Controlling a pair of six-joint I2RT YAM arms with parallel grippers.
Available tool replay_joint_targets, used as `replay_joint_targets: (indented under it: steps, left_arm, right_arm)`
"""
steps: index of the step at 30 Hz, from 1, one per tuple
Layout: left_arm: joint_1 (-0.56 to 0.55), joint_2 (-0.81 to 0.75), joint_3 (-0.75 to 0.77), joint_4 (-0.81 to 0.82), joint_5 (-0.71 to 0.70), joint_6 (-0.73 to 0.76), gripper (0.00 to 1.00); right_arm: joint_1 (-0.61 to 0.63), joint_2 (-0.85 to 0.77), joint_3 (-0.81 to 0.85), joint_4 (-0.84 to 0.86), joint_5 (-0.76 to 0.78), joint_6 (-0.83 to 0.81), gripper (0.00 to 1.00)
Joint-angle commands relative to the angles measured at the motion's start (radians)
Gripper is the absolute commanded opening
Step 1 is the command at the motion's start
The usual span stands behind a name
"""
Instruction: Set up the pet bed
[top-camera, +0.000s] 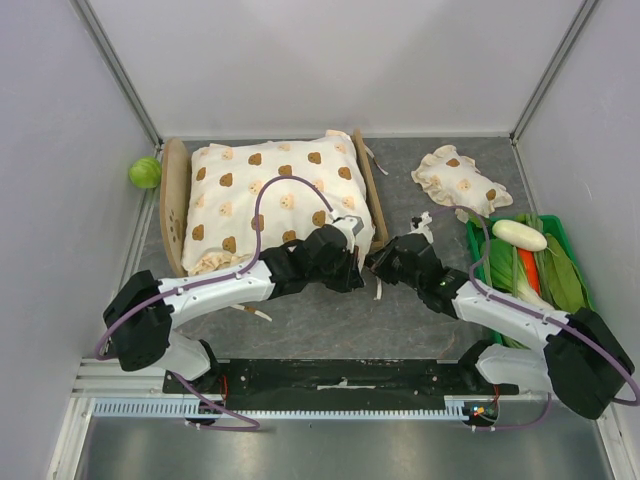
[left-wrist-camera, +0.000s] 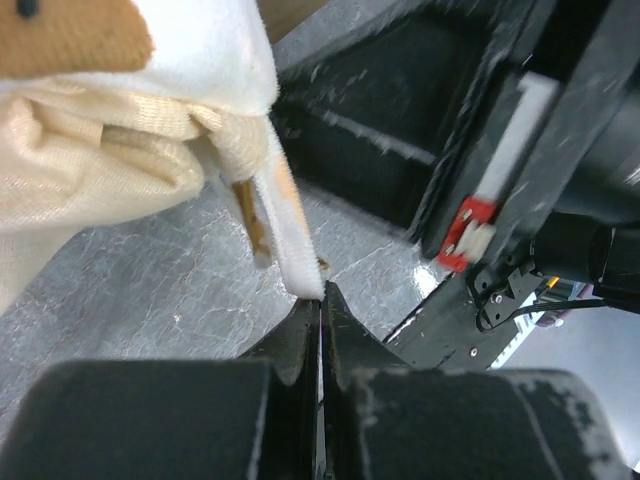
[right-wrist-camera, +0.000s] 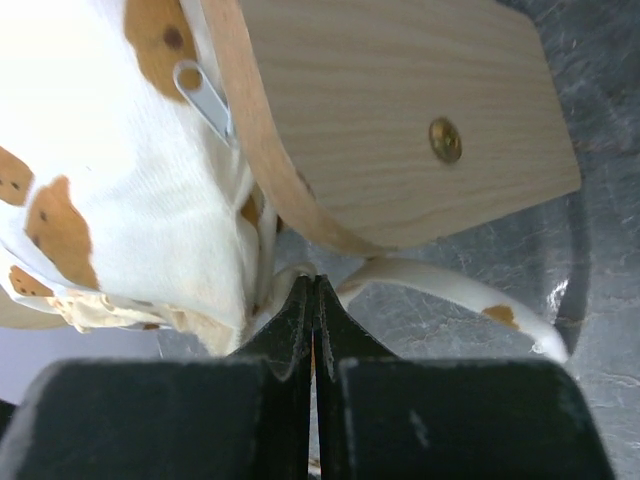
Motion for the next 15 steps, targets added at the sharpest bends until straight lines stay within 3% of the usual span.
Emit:
replay_joint_targets:
  steps: [1, 6, 10, 13, 15]
  left_arm:
    - [-0.004, 0.014, 0.041, 0.053, 0.043, 0.021, 0.02]
    - [-0.004, 0.020, 0.049, 0.068, 0.040, 0.005, 0.04]
    - [-0.004, -0.003, 0.040, 0.051, 0.011, -0.005, 0.32]
    - [-0.004, -0.060, 0.006, 0.053, -0.026, -0.012, 0.46]
    - [-0.004, -0.090, -0.016, 0.053, -0.043, -0.010, 0.48]
  right_arm:
    - [0.058, 0.026, 0.031, 0.034, 0.081, 0.023, 0.00]
    - [0.075, 0.006, 0.008, 0.060, 0.087, 0.009, 0.00]
    - [0.075, -0.022, 0.004, 0.014, 0.087, -0.031, 0.00]
    - [0.075, -0.035, -0.016, 0.001, 0.083, -0.044, 0.00]
    - [0.075, -0.031, -0.033, 0.010, 0.074, -0.046, 0.00]
